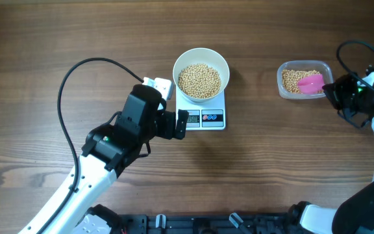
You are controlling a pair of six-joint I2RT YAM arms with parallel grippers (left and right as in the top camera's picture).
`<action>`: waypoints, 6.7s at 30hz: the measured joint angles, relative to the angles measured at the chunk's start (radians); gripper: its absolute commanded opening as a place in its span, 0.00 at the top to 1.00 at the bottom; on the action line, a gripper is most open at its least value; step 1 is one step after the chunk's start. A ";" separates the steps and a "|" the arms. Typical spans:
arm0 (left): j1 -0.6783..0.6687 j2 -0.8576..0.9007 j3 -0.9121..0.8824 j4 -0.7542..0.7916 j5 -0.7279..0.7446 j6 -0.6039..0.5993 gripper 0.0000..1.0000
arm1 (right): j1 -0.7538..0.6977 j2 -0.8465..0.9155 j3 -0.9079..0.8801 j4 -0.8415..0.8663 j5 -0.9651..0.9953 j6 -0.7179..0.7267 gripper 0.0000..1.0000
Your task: Scoop item into bowl and weigh 150g on scale
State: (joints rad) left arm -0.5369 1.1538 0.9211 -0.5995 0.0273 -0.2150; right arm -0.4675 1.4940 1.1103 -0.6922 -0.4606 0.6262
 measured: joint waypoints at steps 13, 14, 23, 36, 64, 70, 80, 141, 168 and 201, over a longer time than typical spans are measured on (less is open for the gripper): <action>0.000 0.000 0.000 0.000 0.000 0.000 0.00 | 0.000 0.055 0.000 0.022 -0.002 0.000 0.37; 0.000 0.000 0.000 0.000 0.000 0.000 0.00 | 0.000 0.055 0.000 0.023 -0.001 -0.003 0.27; 0.000 0.000 0.000 0.000 0.000 0.000 0.00 | 0.000 0.055 0.000 -0.051 0.064 -0.106 0.00; 0.000 0.000 0.000 0.000 0.000 0.000 0.00 | 0.000 -0.141 0.000 -0.306 0.307 -0.170 0.00; 0.000 0.000 0.000 0.000 0.000 0.000 0.00 | 0.000 -0.379 0.000 -0.629 0.304 -0.291 0.00; 0.000 0.000 0.000 0.000 0.000 0.000 0.00 | 0.000 -0.379 0.000 -0.623 0.304 -0.287 0.00; 0.000 0.000 0.000 0.000 0.000 0.000 0.00 | 0.000 -0.379 0.000 -0.506 0.304 -0.287 0.00; 0.000 0.000 0.000 0.000 0.000 0.000 0.00 | 0.214 -1.472 -0.834 0.343 0.384 -0.562 0.00; 0.000 0.000 0.000 0.000 0.000 0.000 0.00 | 0.255 -1.477 -1.102 0.699 0.352 -0.587 0.00; 0.000 0.000 0.000 0.000 0.000 0.000 0.00 | 0.348 -1.477 -1.102 0.697 0.345 -0.678 0.00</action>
State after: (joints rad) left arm -0.5369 1.1538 0.9211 -0.5995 0.0273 -0.2150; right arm -0.1192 0.0174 0.0078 0.0051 -0.1154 -0.0513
